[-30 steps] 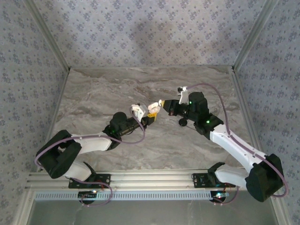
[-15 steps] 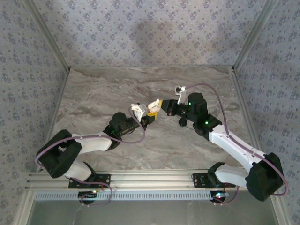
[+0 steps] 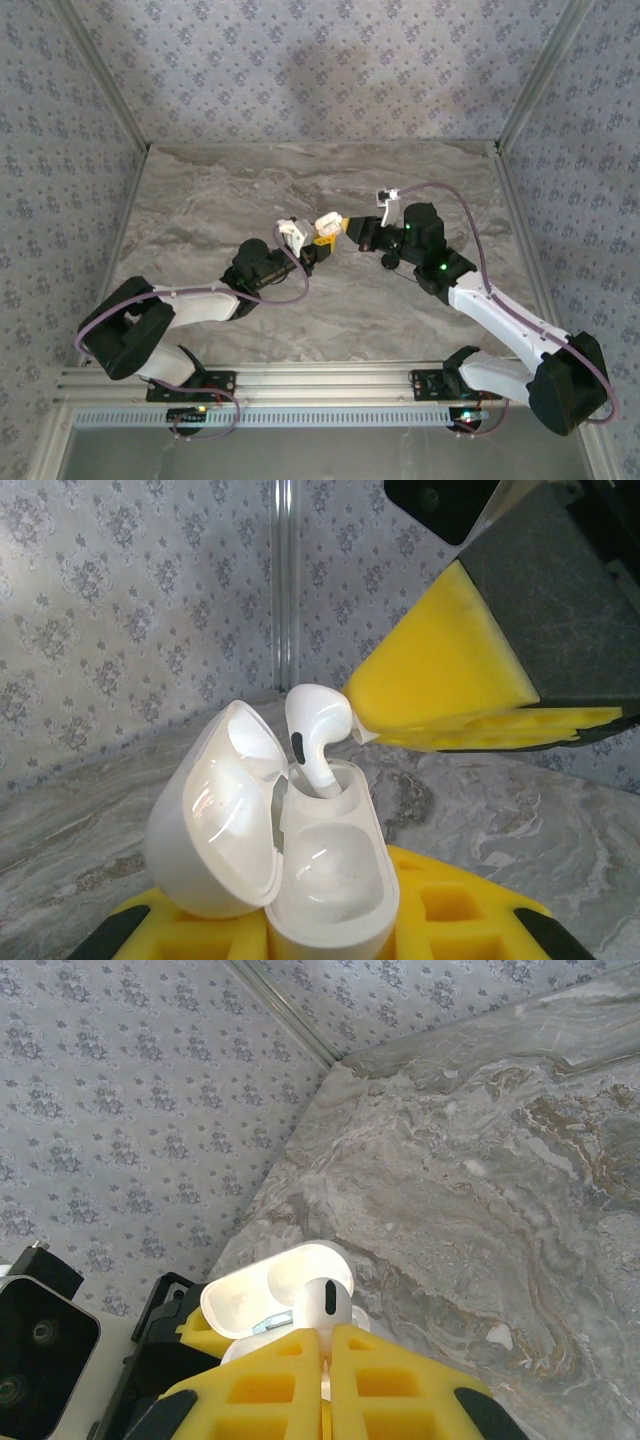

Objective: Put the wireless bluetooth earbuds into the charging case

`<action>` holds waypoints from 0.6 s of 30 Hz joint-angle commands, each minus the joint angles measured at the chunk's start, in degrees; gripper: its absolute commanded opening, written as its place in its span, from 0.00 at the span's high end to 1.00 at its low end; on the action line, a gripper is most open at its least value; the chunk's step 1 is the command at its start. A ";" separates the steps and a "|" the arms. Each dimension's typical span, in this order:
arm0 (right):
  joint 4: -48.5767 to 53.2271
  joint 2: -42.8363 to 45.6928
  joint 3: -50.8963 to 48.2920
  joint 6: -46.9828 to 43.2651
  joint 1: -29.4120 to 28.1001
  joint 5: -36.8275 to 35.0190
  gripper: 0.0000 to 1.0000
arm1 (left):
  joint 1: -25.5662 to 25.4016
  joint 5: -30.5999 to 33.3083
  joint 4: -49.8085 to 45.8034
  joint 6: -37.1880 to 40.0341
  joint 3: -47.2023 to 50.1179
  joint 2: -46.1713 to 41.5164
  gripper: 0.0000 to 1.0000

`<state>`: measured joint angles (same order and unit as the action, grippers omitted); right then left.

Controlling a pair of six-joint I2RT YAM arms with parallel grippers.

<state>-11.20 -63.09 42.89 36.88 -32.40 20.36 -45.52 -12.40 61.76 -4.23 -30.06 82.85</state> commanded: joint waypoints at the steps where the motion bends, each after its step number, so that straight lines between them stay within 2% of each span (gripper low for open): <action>1: -0.96 1.22 -0.55 -0.18 -0.09 -0.53 0.91 | -0.38 0.19 3.40 -1.22 -1.82 -0.23 0.89; 18: 2.24 1.30 -0.47 -0.32 -1.23 -1.35 0.91 | -0.36 1.24 1.97 -0.34 -2.65 -0.94 0.89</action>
<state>-10.50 -62.98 42.89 36.86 -32.97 19.68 -45.52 -11.94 61.52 -4.60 -30.46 82.83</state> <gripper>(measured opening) 0.088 0.219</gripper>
